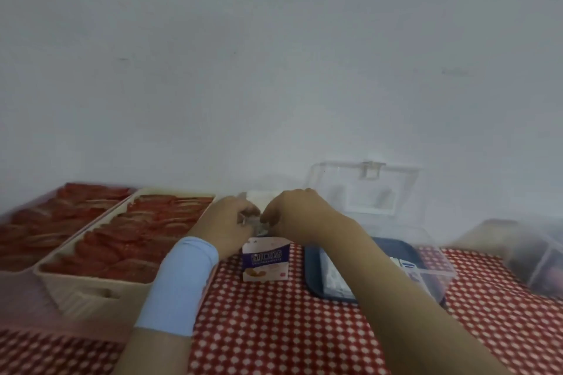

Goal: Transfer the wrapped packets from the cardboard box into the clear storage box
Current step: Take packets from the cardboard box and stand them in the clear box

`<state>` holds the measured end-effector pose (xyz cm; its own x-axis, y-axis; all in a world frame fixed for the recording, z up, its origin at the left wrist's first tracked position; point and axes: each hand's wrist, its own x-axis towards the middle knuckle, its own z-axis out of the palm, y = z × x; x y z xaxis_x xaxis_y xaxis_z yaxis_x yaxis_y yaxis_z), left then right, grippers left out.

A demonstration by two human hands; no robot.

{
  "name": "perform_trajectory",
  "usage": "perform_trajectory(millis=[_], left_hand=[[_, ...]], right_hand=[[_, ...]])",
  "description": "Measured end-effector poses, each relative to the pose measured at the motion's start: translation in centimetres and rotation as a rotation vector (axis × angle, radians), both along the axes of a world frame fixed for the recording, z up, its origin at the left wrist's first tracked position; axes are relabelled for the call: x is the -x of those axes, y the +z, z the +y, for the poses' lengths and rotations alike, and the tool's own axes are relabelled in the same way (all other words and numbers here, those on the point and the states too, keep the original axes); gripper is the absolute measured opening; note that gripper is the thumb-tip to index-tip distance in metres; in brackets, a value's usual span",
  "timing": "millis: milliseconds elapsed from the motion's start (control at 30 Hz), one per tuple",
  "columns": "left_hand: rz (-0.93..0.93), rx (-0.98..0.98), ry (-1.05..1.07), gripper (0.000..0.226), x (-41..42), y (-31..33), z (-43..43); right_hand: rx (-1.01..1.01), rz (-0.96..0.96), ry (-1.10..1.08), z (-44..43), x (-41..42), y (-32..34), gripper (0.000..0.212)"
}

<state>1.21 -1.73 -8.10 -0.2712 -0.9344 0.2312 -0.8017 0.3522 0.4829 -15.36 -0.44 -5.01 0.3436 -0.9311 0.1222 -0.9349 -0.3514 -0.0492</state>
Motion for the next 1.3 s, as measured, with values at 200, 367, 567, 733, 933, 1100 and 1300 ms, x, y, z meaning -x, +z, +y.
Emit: perform_trajectory(millis=[200,367,567,733,933,1100,1300], left_hand=[[0.062,-0.013,-0.004,0.032,-0.4,-0.5,-0.4],[0.075,0.001,-0.013,0.023,-0.5,-0.7,-1.0],[0.033,0.102,-0.051,0.027,0.5,-0.7,-1.3],[0.002,0.147,-0.017,0.014,0.5,-1.3,-1.6],[0.070,0.099,-0.039,0.016,0.3,-1.1,-1.7],[0.478,0.085,0.039,0.019,0.8,0.4,-0.7],[0.665,-0.065,-0.105,0.009,1.0,2.0,0.6]], right_hand=[[0.087,0.044,-0.055,-1.2,-0.7,-0.5,0.030],[0.068,0.044,-0.137,-1.1,0.5,-0.9,0.026],[0.193,-0.408,-0.130,-0.5,1.4,-1.6,0.020],[0.098,-0.366,-0.114,-0.6,1.7,-1.9,0.022],[0.158,-0.510,-0.129,-0.6,2.2,-1.4,0.018],[0.296,-0.730,-0.123,-0.1,3.1,-0.5,0.017],[0.185,-1.012,0.041,0.7,2.5,0.2,0.017]])
